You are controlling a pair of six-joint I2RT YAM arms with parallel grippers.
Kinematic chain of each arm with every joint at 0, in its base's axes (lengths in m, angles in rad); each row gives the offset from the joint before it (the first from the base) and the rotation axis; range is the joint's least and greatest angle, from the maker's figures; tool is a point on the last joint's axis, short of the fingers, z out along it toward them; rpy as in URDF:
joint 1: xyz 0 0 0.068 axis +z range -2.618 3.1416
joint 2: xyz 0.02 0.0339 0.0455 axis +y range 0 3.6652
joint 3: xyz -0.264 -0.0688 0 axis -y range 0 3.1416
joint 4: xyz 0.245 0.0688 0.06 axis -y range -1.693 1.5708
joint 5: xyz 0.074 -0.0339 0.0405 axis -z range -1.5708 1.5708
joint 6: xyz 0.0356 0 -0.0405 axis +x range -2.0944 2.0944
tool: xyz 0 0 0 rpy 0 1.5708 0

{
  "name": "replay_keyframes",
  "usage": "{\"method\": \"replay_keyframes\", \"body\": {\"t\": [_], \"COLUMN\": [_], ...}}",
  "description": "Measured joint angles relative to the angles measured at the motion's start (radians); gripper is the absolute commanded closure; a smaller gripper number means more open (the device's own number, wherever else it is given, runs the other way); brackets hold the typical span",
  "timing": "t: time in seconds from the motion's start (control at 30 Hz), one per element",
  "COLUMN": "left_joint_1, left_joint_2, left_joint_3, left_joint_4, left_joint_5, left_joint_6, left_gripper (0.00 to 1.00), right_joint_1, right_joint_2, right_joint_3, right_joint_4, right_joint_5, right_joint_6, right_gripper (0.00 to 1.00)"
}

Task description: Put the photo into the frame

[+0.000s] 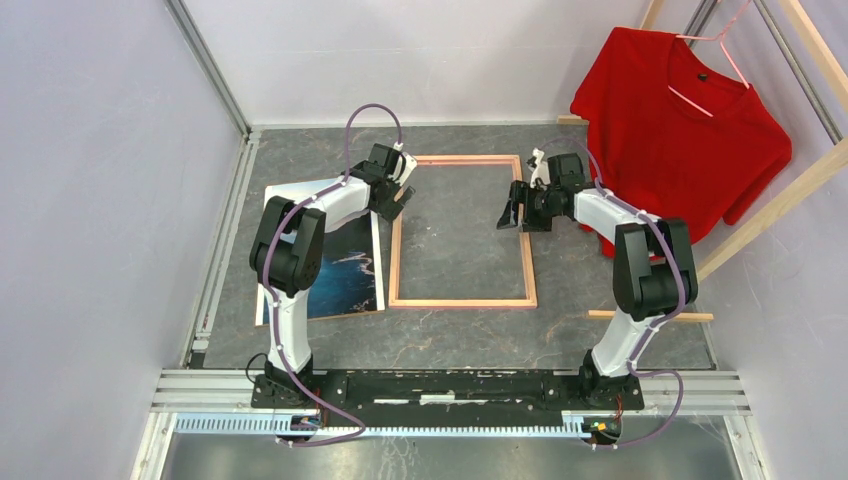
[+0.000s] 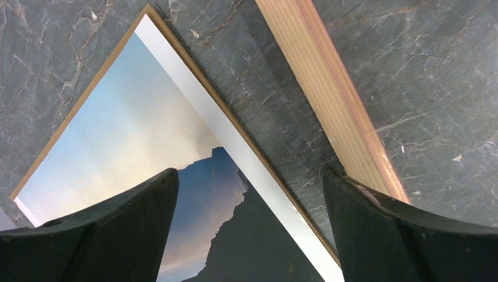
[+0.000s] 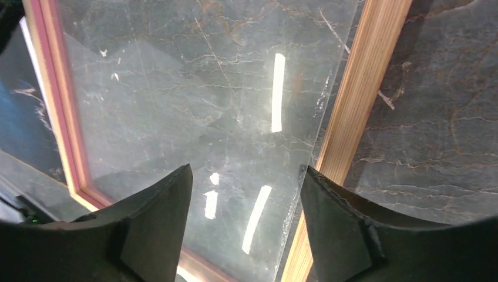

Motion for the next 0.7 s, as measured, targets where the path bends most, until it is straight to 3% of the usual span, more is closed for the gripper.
{"method": "replay_keyframes", "body": {"t": [0.03, 0.7], "left_joint_1": [0.000, -0.001], "left_joint_2": [0.000, -0.002], "left_joint_3": [0.000, -0.003], "left_joint_4": [0.000, 0.003], "left_joint_5": [0.000, 0.000], "left_joint_6": [0.000, 0.000], "left_gripper": [0.02, 0.02], "right_joint_1": [0.008, 0.043], "right_joint_2": [-0.002, -0.092], "right_joint_3": [0.008, 0.063], "right_joint_4": [-0.013, -0.111], "right_joint_5": [0.017, 0.202], "right_joint_6": [-0.010, -0.078], "right_gripper": [0.02, 0.02]}}
